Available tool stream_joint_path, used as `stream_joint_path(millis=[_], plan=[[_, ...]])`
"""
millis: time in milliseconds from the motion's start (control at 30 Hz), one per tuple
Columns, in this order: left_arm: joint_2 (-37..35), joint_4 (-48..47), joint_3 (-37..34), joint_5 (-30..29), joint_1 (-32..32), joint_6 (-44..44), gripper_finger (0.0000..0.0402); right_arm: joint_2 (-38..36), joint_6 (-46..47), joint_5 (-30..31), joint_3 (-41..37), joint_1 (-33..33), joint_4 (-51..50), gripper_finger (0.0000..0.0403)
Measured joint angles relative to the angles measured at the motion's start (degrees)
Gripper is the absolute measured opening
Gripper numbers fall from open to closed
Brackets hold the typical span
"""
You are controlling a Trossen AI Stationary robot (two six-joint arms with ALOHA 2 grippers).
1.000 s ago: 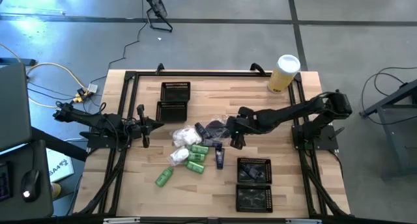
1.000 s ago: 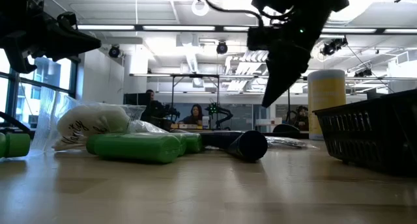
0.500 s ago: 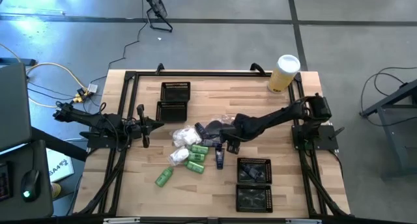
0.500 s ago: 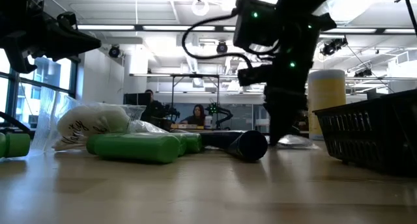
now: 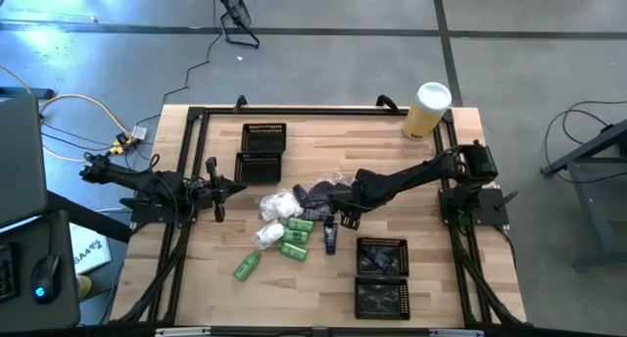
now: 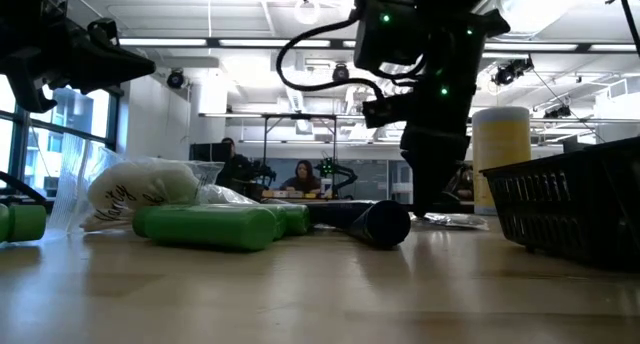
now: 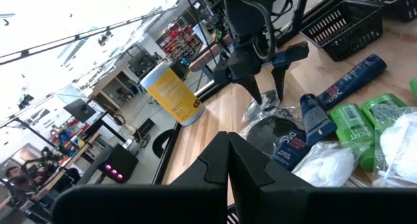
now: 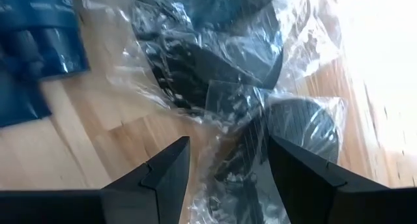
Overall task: Pick & Place Travel size toiletries
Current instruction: Put the black hairbrush into the top black basket
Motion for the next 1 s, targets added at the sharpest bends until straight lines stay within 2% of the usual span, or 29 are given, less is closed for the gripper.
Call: stream_joint_path(millis=[400, 633, 767, 900, 1000], plan=[[0.0, 0.0, 0.0, 0.1, 0.0, 0.0, 0.0000, 0.0, 0.5, 0.8, 0.0, 1.2, 1.8, 0.0199], [0.0, 0.0, 0.0, 0.1, 0.0, 0.0, 0.0000, 2.9, 0.2, 1.8, 0.0, 1.2, 2.8, 0.0199], [0.0, -0.1, 0.0, 0.1, 0.0, 0.0, 0.0000, 3.8, 0.4, 6.3, 0.2, 1.8, 2.3, 0.0199], [0.0, -0.1, 0.0, 0.1, 0.0, 0.0, 0.0000, 3.8, 0.6, 6.6, 0.2, 1.9, 2.2, 0.0198], [0.0, -0.1, 0.0, 0.1, 0.0, 0.0, 0.0000, 3.7, 2.0, 6.2, 0.1, 1.8, 2.1, 0.0184]])
